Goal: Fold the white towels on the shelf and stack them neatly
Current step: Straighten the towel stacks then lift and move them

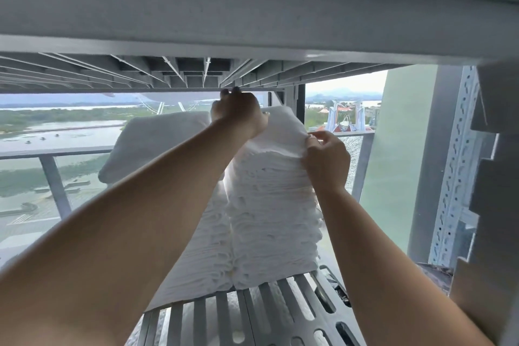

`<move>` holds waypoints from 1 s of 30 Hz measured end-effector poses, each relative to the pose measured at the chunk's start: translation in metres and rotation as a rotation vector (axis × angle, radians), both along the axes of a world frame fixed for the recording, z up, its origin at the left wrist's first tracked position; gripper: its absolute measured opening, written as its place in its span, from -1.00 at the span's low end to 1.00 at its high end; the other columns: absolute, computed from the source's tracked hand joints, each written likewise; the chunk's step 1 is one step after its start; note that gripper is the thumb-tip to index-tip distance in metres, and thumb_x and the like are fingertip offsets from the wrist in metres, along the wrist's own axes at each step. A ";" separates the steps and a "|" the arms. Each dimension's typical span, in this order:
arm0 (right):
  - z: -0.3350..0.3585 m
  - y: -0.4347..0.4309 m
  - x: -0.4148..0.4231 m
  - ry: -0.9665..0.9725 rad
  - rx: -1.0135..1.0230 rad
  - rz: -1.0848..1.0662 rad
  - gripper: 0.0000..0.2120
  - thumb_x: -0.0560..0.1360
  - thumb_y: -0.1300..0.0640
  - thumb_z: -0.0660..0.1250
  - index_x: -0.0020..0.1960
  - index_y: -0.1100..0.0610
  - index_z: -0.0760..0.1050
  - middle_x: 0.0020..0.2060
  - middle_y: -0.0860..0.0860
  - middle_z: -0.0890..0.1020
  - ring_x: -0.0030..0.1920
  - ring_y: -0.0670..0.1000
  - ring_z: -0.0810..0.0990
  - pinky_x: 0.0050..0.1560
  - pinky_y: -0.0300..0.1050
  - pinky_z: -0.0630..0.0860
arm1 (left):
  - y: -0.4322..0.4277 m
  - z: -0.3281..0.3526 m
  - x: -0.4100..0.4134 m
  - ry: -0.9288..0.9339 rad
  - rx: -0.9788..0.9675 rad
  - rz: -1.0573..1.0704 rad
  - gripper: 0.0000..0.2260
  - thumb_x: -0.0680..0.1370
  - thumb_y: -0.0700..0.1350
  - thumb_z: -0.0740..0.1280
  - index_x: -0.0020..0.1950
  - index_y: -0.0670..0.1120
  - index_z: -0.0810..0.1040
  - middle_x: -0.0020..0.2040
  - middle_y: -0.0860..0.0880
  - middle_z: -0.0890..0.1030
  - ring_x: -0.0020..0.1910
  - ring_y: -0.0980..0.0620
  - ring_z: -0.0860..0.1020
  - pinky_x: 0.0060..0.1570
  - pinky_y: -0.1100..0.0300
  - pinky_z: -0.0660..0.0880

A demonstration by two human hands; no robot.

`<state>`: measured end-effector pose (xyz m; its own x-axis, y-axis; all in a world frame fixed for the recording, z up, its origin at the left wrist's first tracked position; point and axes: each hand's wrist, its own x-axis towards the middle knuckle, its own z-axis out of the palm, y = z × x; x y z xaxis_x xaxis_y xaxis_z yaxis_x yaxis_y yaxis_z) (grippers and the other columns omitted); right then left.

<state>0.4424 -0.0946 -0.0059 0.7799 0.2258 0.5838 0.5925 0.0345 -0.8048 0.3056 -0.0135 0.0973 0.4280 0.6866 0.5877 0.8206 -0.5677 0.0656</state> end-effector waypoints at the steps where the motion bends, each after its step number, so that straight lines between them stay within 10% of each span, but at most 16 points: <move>1: -0.001 -0.001 0.001 0.002 -0.004 0.009 -0.76 0.49 0.03 0.27 0.06 0.01 0.66 -0.09 -0.05 0.71 -0.17 -0.01 0.53 -0.31 -0.35 0.28 | 0.003 0.003 0.008 0.014 0.006 -0.053 -0.48 0.59 0.24 0.19 0.35 -0.10 0.56 0.37 -0.17 0.47 0.38 -0.21 0.38 0.28 -0.06 0.41; 9: -0.020 -0.009 0.020 0.386 0.199 0.169 -0.46 0.53 -0.29 0.02 -0.25 0.00 0.63 -0.32 -0.11 0.70 -0.14 0.02 0.66 -0.04 -0.03 0.51 | 0.022 -0.027 0.046 0.235 -0.410 -0.175 -0.34 0.48 0.52 -0.01 0.55 0.36 0.11 0.64 -0.04 0.09 0.57 -0.22 0.14 0.50 -0.23 0.12; 14: -0.068 0.003 0.043 0.698 0.039 0.377 -0.51 0.56 -0.28 0.07 -0.08 0.04 0.62 -0.09 0.03 0.73 0.07 0.13 0.64 0.30 0.13 0.41 | 0.031 -0.031 0.045 0.206 -0.507 -0.224 -0.40 0.54 0.45 0.05 0.55 0.31 0.20 0.58 -0.05 0.26 0.47 -0.18 0.33 0.37 -0.13 0.28; 20: -0.065 0.010 0.044 0.700 -0.041 0.737 -0.62 0.44 -0.31 0.28 0.07 -0.10 0.62 0.06 0.00 0.65 0.13 0.12 0.59 0.19 0.12 0.51 | 0.038 -0.032 0.048 0.232 -0.473 -0.246 -0.43 0.58 0.38 0.08 0.57 0.25 0.21 0.55 -0.06 0.31 0.45 -0.15 0.34 0.32 -0.06 0.31; 25: -0.079 0.012 0.032 0.741 -0.158 0.960 -0.65 0.51 -0.04 0.14 -0.34 0.06 0.54 -0.38 0.04 0.59 -0.38 0.03 0.60 -0.38 -0.20 0.48 | 0.039 -0.031 0.050 0.238 -0.431 -0.237 -0.39 0.58 0.41 -0.01 0.57 0.20 0.21 0.56 -0.08 0.30 0.40 -0.12 0.35 0.29 -0.08 0.26; 30: -0.071 0.011 0.024 0.705 -0.259 0.989 -0.71 0.48 -0.08 0.17 -0.25 0.09 0.49 -0.34 0.07 0.61 -0.30 0.05 0.63 -0.28 -0.17 0.48 | 0.038 -0.037 0.043 0.252 -0.438 -0.192 -0.10 0.32 0.62 -0.16 0.60 0.27 0.00 0.64 -0.04 0.10 0.58 -0.25 0.13 0.50 -0.29 0.08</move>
<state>0.4664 -0.0832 -0.0768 0.3349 0.9413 -0.0431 -0.1616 0.0123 -0.9868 0.3483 0.0247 0.0599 0.6609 0.7397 0.1264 0.7256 -0.6729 0.1442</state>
